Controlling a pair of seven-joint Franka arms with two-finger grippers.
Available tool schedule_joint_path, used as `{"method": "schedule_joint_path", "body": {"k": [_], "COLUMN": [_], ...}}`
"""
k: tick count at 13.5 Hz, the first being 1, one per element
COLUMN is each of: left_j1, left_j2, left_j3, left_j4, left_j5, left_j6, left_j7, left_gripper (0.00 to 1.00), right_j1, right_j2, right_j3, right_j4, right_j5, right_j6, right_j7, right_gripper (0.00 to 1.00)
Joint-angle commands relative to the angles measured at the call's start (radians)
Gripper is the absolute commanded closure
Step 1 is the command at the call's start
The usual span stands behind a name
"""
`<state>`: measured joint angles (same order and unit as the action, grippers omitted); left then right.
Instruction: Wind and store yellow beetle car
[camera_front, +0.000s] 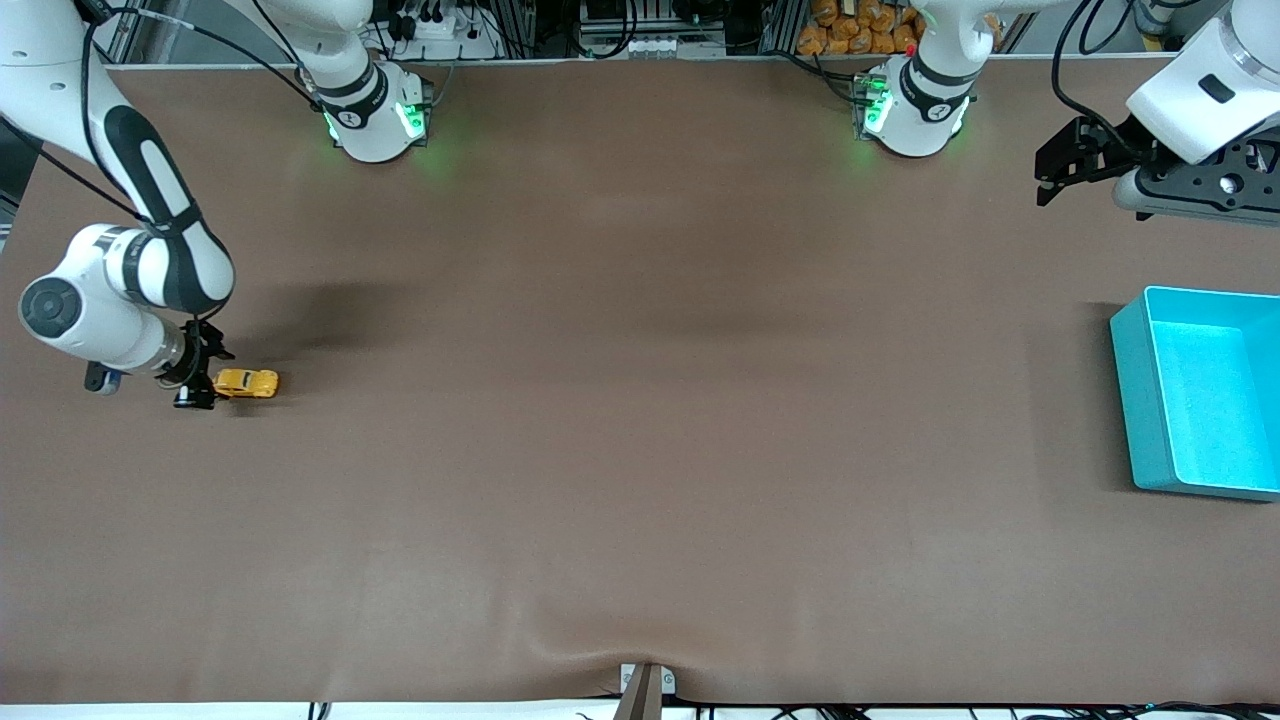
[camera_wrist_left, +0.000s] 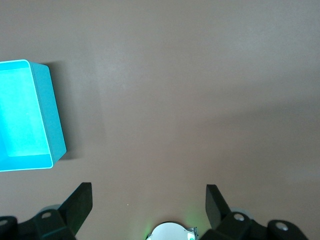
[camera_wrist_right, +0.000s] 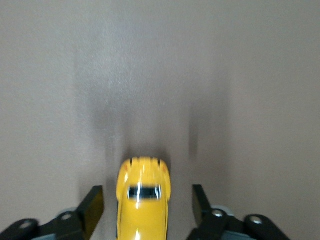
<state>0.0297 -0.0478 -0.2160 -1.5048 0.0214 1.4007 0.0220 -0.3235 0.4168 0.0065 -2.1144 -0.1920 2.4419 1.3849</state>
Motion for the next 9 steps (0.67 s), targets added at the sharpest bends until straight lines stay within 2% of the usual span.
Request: {"method": "schedule_joint_path", "body": {"k": [1, 3, 4, 7, 9], "left_j1": [0.003, 0.003, 0.003, 0.003, 0.003], "left_j2": [-0.012, -0.012, -0.012, -0.012, -0.012], "left_j3": [-0.003, -0.006, -0.008, -0.003, -0.003], "left_j4": [0.003, 0.003, 0.003, 0.003, 0.003], "left_j5": [0.022, 0.023, 0.022, 0.022, 0.022], "left_j6": [-0.006, -0.006, -0.006, -0.006, -0.006], "left_j7": [0.019, 0.019, 0.019, 0.019, 0.019], "left_gripper": [0.00, 0.00, 0.00, 0.00, 0.00], "right_j1": [-0.014, -0.011, -0.006, -0.003, 0.009], "right_j2": [-0.055, -0.069, -0.070, -0.070, -0.070], "right_j3": [0.047, 0.082, 0.105, 0.173, 0.176], "right_j4": [0.152, 0.296, 0.342, 0.390, 0.425], "right_j5": [0.011, 0.051, 0.051, 0.048, 0.048], "right_j6": [-0.258, -0.477, -0.544, -0.583, -0.612], "right_j7": [-0.004, -0.010, -0.012, -0.062, -0.099], "right_gripper": [0.00, 0.00, 0.00, 0.00, 0.00]}}
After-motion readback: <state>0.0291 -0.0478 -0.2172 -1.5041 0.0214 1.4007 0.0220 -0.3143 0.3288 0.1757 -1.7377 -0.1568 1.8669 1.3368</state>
